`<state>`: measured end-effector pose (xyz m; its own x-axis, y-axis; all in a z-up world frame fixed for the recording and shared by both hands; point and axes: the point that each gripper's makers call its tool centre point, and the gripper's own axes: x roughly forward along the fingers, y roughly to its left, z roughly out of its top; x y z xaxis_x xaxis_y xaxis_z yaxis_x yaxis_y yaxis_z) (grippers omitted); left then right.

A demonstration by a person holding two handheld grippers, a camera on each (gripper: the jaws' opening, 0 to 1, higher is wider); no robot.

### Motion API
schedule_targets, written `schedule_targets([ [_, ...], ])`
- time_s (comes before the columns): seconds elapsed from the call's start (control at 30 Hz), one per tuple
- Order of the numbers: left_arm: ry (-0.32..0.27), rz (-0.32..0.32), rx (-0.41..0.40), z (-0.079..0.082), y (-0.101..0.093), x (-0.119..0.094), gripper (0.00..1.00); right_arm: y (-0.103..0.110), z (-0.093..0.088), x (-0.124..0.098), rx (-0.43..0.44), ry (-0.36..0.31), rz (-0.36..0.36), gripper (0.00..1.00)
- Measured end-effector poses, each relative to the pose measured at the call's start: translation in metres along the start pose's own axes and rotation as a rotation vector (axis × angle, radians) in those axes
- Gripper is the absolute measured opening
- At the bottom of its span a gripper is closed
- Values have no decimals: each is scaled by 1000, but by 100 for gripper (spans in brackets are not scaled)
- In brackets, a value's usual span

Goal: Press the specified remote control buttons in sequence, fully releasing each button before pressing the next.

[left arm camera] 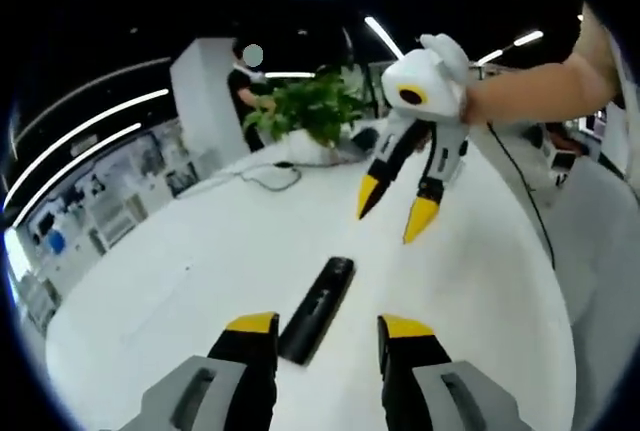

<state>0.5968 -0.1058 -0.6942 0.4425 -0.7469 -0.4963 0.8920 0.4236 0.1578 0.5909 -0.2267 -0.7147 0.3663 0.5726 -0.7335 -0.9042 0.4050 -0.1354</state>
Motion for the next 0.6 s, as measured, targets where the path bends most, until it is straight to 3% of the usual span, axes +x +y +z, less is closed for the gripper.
schedule_targets([
  [0.17, -40, 18, -76, 6, -11, -16, 42, 17, 8, -16, 9, -33, -19, 33],
  [0.43, -55, 38, -98, 10, -30, -34, 42, 31, 7, -34, 22, -57, -39, 34],
  [0.5, -58, 45, -102, 16, -45, -38, 42, 35, 7, -39, 28, -65, -45, 35],
  [0.53, -67, 50, -107, 11, -38, -41, 42, 39, 7, -42, 29, -71, -48, 35],
  [0.6, -83, 45, -120, 18, -54, -45, 42, 45, 6, -48, 36, -82, -54, 35],
])
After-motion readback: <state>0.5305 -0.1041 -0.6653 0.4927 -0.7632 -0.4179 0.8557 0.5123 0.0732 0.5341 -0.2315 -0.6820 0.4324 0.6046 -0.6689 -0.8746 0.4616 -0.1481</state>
